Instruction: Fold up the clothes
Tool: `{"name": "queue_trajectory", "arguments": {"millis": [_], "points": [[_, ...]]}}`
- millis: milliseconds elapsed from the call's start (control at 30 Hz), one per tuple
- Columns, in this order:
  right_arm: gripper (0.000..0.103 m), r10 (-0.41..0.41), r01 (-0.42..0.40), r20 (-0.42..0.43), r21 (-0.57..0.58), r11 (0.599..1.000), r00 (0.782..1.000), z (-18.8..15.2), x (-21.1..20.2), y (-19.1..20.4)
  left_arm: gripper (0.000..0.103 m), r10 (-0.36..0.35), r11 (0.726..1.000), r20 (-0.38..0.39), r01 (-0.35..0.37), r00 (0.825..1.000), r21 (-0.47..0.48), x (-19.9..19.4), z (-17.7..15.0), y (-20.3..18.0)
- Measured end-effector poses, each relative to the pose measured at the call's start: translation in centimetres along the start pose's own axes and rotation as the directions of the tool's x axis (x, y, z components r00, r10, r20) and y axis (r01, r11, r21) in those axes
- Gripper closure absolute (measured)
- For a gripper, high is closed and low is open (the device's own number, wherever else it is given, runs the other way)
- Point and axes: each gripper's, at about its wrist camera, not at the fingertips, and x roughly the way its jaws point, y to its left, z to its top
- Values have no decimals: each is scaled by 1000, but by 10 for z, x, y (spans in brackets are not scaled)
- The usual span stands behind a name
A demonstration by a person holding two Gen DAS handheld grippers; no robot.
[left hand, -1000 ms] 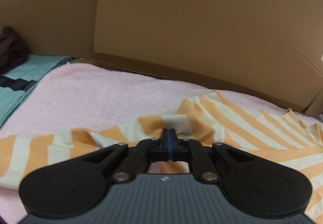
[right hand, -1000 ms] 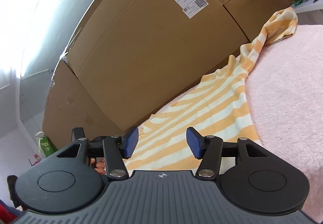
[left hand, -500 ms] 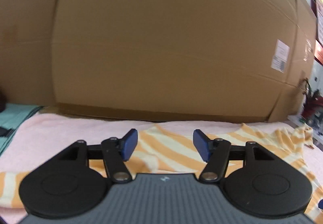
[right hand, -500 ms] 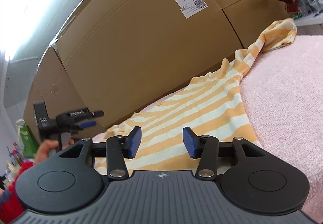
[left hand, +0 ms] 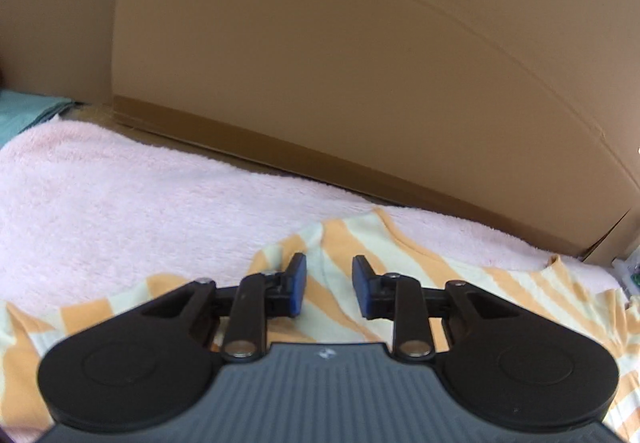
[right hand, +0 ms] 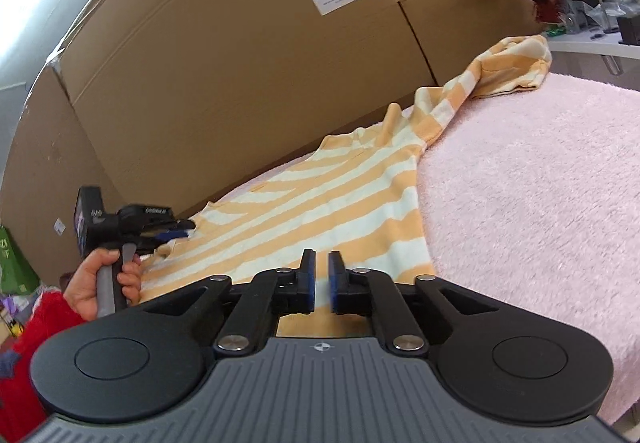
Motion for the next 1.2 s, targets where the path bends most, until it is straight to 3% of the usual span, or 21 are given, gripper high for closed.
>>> {"name": "queue_trajectory", "arguments": {"millis": [67,133,200,267,333,467,600,667,733,800,933,1033,1133,1200], "points": [[85,28,-28,1,22,999,1000,18,6,0,64,2,999,3,-2,1000,33,-1,-2,-9],[81,27,-27,-38,1,1000,999,35,28,9,32,-11,996,1,11,1000,90,-2,-6,-20],[73,5,-9,-92,-42,999,996,47,62,23,24,-16,993,0,16,1000,115,-5,-8,-23],[74,13,-25,-142,-79,997,990,53,103,31,26,-22,995,1,21,1000,99,-4,-8,-19],[74,-35,17,-213,-85,996,976,57,143,34,27,-33,997,5,33,999,74,-3,-7,-13],[76,-34,44,-231,38,998,972,72,182,2,25,-29,996,1,28,1000,86,-2,-7,-16],[103,-86,107,-194,102,989,977,87,190,-14,18,-26,995,-8,26,1000,98,-1,-8,-19],[103,-113,138,-176,135,981,978,95,193,-22,18,-20,994,-11,21,1000,108,0,-8,-21],[90,-140,167,-159,168,971,977,103,197,-30,17,-17,994,-11,18,1000,111,0,-8,-22],[90,-149,177,-153,194,965,977,109,204,-33,16,-28,996,-7,29,1000,89,0,-7,-19],[77,-22,56,-260,123,991,965,95,256,2,15,-54,997,-1,54,999,56,0,-6,-13],[84,-51,73,-190,111,991,980,100,275,-10,14,-68,997,4,68,998,36,-1,-5,-10],[97,-158,180,-102,272,945,982,112,276,-51,11,-77,997,4,76,997,30,0,-4,-9],[103,-150,160,-55,397,904,987,111,266,-73,11,-80,996,5,79,997,28,0,-4,-9]]}}
